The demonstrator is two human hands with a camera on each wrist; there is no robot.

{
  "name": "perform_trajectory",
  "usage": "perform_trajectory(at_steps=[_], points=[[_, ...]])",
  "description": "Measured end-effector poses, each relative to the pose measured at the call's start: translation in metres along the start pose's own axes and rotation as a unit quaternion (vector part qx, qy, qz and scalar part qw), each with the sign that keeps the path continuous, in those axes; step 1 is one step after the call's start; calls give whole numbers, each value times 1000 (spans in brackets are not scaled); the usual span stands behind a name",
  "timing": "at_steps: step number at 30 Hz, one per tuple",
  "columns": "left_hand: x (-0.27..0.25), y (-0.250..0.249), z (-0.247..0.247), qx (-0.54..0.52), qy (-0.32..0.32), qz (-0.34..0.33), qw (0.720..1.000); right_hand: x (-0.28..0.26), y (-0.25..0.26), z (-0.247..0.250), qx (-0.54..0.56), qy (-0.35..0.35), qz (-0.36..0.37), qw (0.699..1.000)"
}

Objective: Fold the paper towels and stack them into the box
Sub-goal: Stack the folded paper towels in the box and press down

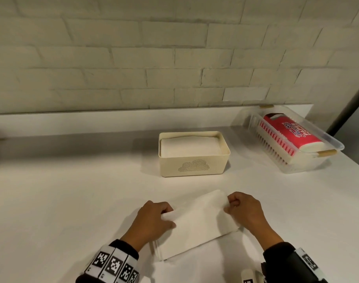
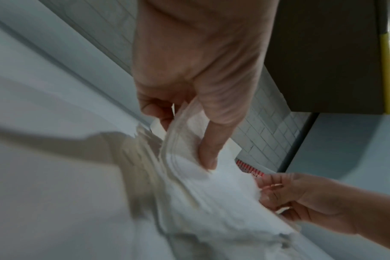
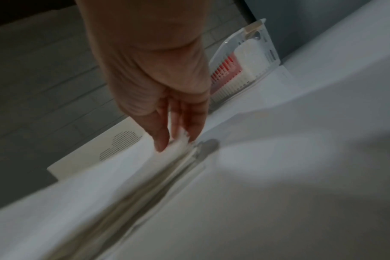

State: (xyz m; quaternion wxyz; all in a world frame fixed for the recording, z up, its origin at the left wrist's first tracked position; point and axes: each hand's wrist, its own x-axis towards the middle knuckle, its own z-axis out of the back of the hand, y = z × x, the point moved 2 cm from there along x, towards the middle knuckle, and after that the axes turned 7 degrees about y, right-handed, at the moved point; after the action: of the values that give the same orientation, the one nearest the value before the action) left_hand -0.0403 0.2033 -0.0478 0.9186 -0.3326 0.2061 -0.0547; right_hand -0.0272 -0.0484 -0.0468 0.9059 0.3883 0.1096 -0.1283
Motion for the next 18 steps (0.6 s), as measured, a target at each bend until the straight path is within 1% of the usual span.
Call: perform_trajectory(at_steps=[2, 4, 6, 7, 9, 10, 12, 15, 16, 18], points=[[-1, -1, -1, 15, -13, -35, 999, 1, 4, -1, -80, 4, 32, 996], [-6, -5, -2, 31, -19, -71, 997, 0, 14, -1, -168, 59, 84, 980], [-10, -10, -2, 36, -23, -98, 994, 0, 27, 0, -245, 114, 135, 953], [-12, -12, -1, 29, -26, -108, 993, 1, 32, 2, -267, 128, 147, 944], [-15, -14, 3, 3, -32, -121, 992, 3, 37, 11, -283, 142, 144, 938], [-17, -16, 6, -16, -32, -123, 992, 4, 37, 16, -270, 148, 130, 942], [-19, -17, 14, -58, -36, -121, 990, 4, 37, 29, -203, 165, 102, 960], [-17, -16, 32, -133, -59, -102, 984, 2, 40, 47, -95, 162, 102, 977], [-15, -16, 39, -171, -67, -90, 979, 1, 41, 51, -45, 158, 102, 981], [-10, -18, 54, -263, -73, -67, 960, 2, 48, 56, 54, 152, 106, 981]])
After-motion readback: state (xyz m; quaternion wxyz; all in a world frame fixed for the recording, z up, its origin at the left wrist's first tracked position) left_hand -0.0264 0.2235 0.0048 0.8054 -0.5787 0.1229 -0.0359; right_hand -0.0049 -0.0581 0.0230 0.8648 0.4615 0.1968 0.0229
